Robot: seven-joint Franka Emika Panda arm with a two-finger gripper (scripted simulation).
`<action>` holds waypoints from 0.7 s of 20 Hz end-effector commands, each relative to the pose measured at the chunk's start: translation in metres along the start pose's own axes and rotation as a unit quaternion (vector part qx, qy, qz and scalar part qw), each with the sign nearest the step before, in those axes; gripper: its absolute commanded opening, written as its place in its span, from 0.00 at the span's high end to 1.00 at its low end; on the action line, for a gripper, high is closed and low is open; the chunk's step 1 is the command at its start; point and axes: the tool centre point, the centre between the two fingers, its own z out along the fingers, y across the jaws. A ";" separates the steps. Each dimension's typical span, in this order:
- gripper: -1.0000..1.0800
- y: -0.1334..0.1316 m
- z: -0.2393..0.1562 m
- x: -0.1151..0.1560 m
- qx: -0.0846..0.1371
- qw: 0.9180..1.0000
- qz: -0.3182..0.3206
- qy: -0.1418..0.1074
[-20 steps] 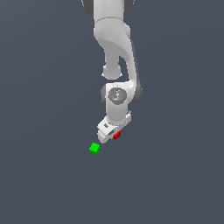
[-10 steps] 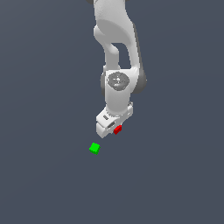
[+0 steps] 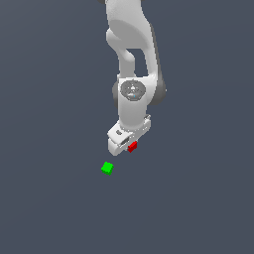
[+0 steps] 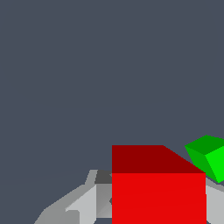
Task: Stack the red cube on top of the green cube.
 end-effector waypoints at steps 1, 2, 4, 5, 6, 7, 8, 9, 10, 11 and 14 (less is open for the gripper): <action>1.00 0.007 0.003 -0.002 0.000 1.000 0.000 0.000; 1.00 0.011 0.005 -0.002 0.000 1.000 0.000 0.000; 1.00 0.020 0.009 -0.004 0.000 1.000 0.000 0.000; 1.00 0.026 0.011 -0.005 0.000 1.000 0.000 0.000; 1.00 0.031 0.014 -0.006 0.000 1.000 0.000 0.000; 1.00 0.038 0.017 -0.007 0.000 1.000 0.000 0.000; 1.00 0.044 0.019 -0.008 0.000 1.000 0.000 0.000; 1.00 0.051 0.022 -0.009 0.000 1.000 0.000 0.000; 1.00 0.058 0.026 -0.010 0.000 1.000 0.000 0.000; 1.00 0.065 0.029 -0.011 0.000 1.000 0.000 0.000; 1.00 0.086 0.038 -0.014 0.000 1.000 0.000 -0.001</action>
